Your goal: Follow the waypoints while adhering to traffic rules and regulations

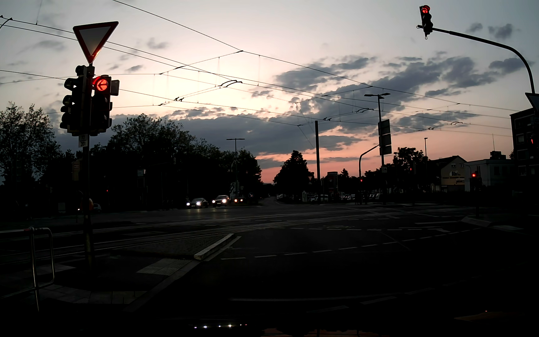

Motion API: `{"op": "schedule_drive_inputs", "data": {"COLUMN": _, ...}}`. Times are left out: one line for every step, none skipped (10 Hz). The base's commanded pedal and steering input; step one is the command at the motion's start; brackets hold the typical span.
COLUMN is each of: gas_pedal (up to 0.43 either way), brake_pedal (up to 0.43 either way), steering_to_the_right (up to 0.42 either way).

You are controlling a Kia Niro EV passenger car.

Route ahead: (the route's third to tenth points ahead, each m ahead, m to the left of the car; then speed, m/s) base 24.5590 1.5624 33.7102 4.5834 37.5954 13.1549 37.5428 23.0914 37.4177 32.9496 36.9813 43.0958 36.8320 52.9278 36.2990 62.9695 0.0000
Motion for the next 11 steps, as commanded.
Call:
{"op": "schedule_drive_inputs", "data": {"gas_pedal": 0.000, "brake_pedal": 0.244, "steering_to_the_right": 0.027}}
{"op": "schedule_drive_inputs", "data": {"gas_pedal": 0.000, "brake_pedal": 0.244, "steering_to_the_right": 0.027}}
{"op": "schedule_drive_inputs", "data": {"gas_pedal": 0.000, "brake_pedal": 0.244, "steering_to_the_right": 0.027}}
{"op": "schedule_drive_inputs", "data": {"gas_pedal": 0.000, "brake_pedal": 0.244, "steering_to_the_right": 0.026}}
{"op": "schedule_drive_inputs", "data": {"gas_pedal": 0.000, "brake_pedal": 0.244, "steering_to_the_right": 0.026}}
{"op": "schedule_drive_inputs", "data": {"gas_pedal": 0.000, "brake_pedal": 0.244, "steering_to_the_right": 0.027}}
{"op": "schedule_drive_inputs", "data": {"gas_pedal": 0.000, "brake_pedal": 0.244, "steering_to_the_right": 0.027}}
{"op": "schedule_drive_inputs", "data": {"gas_pedal": 0.000, "brake_pedal": 0.244, "steering_to_the_right": 0.026}}
{"op": "schedule_drive_inputs", "data": {"gas_pedal": 0.000, "brake_pedal": 0.244, "steering_to_the_right": 0.027}}
{"op": "schedule_drive_inputs", "data": {"gas_pedal": 0.000, "brake_pedal": 0.244, "steering_to_the_right": 0.027}}
{"op": "schedule_drive_inputs", "data": {"gas_pedal": 0.000, "brake_pedal": 0.244, "steering_to_the_right": 0.027}}
